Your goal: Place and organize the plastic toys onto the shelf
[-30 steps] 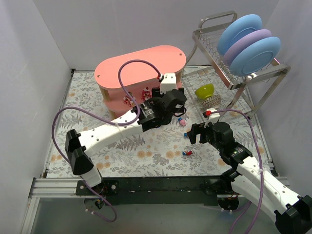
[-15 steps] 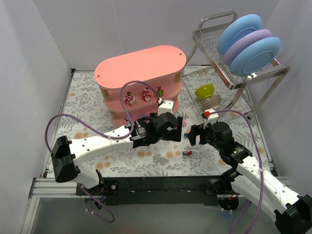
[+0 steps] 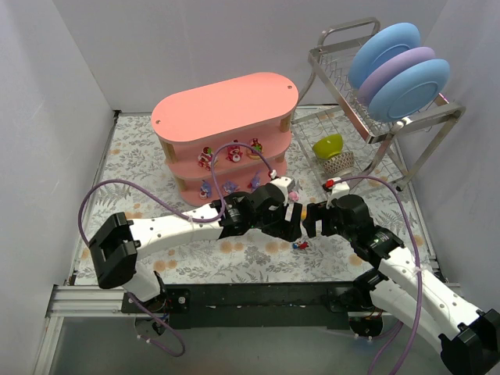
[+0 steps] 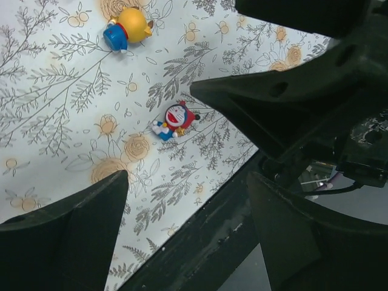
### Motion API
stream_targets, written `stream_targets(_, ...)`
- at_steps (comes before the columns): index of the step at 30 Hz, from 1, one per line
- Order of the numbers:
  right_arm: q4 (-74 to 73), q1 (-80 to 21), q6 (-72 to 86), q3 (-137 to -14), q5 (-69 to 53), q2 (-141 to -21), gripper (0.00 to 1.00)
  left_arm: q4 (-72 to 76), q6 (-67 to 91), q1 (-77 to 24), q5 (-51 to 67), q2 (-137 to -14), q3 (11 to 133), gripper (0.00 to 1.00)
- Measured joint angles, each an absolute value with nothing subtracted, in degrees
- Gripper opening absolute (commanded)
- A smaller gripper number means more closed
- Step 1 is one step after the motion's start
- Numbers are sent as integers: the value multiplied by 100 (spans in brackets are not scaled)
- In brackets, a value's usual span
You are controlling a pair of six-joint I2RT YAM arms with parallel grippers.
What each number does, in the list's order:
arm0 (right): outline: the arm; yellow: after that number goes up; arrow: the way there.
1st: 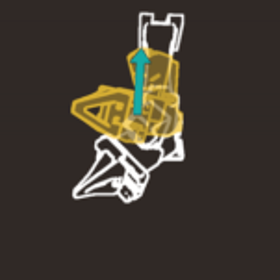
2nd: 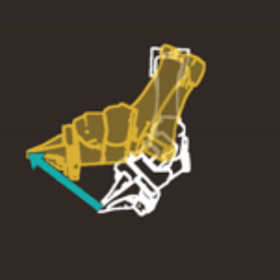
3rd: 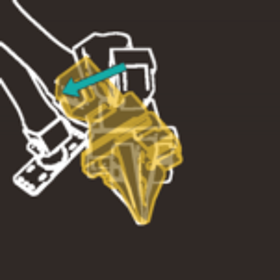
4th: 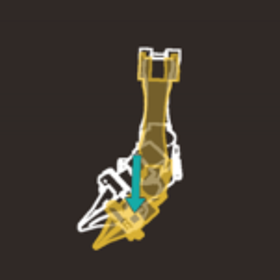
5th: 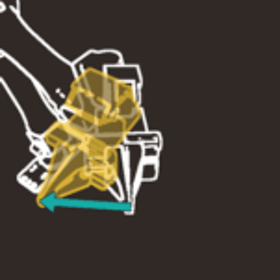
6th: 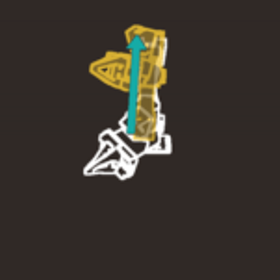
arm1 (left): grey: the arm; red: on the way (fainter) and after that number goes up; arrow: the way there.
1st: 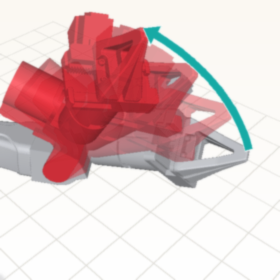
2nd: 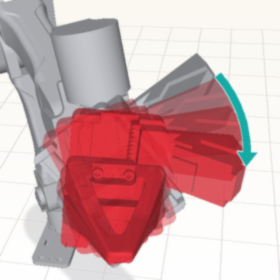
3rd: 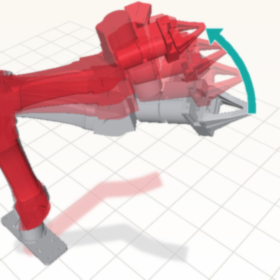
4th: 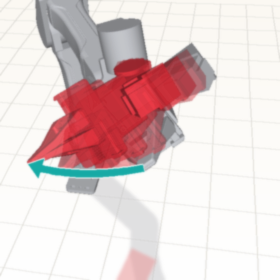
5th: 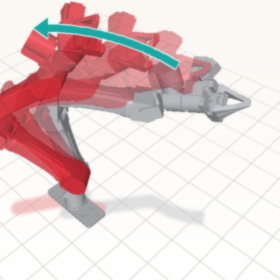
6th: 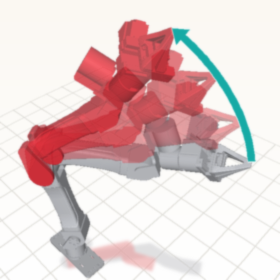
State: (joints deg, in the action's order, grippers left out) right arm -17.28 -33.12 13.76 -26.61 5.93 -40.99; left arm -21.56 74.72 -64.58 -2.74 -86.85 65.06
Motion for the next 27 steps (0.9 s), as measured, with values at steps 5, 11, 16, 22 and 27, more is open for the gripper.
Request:
stream_targets(5,-2036,-3312,1468,-2777,932,-3994,93,-1769,6971,-6110,401,-9216,6497,68)
stream_targets(11,-2421,-3312,1533,-2919,1452,-3483,93,-1811,6154,-5968,917,-9915,6783,61)
stream_targets(16,-2639,-3312,1616,-3022,1903,-2963,93,-1957,5529,-5946,1302,-10567,7577,57)
stream_targets(22,-2797,-3312,1737,-3035,2401,-2397,93,-2097,5085,-5946,1651,-11034,8178,52)
stream_targets(27,-2884,-3312,1800,-3035,2657,-2003,93,-2281,4856,-5966,1769,-11408,8385,51)
